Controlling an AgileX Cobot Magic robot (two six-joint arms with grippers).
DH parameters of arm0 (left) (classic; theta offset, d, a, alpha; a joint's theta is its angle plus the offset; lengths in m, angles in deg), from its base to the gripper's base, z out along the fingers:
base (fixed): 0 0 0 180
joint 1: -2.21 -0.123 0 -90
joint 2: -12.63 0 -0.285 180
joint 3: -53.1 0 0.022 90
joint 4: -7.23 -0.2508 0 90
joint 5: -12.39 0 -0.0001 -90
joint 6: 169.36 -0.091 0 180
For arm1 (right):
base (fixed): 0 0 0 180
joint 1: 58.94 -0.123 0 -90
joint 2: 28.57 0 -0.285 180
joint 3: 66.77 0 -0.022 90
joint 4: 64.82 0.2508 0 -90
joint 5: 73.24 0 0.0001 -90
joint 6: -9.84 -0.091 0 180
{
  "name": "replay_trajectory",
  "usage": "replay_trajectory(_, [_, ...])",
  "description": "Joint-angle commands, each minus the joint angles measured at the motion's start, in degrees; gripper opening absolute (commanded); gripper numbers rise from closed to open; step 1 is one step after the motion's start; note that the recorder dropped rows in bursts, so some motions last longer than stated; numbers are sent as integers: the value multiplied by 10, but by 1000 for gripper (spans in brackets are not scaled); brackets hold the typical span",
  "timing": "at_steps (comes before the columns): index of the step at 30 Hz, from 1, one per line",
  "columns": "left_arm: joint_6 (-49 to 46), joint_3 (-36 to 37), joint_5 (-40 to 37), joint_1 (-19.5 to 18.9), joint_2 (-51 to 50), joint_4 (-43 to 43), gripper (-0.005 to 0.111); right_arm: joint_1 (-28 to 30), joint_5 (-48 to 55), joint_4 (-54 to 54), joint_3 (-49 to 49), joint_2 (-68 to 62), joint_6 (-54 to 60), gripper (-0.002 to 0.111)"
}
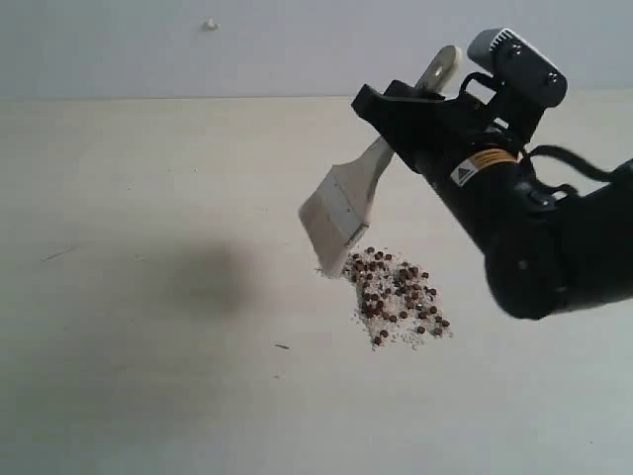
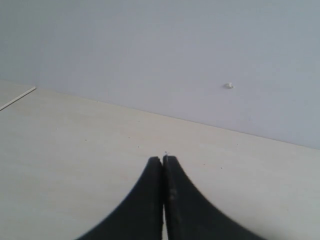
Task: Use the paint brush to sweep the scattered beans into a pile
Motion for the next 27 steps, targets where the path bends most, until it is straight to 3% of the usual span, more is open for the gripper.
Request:
replay_trajectory(1, [-3, 0, 2, -2, 3, 4, 0, -124, -106, 279, -7, 8, 108, 0])
replay_trajectory(3, [-3, 0, 2, -2, 3, 4, 0, -159, -106, 384, -38, 8, 187, 0])
replay_trajectory(6, [-3, 0, 2, -2, 3, 4, 0, -178, -106, 400, -77, 3, 282, 0])
replay_trajectory(14, [-3, 0, 2, -2, 3, 4, 0, -190, -106, 283, -94, 2, 199, 0])
replay_trajectory(27, [-3, 0, 2, -2, 3, 4, 0, -190, -103, 361, -96, 1, 286, 0])
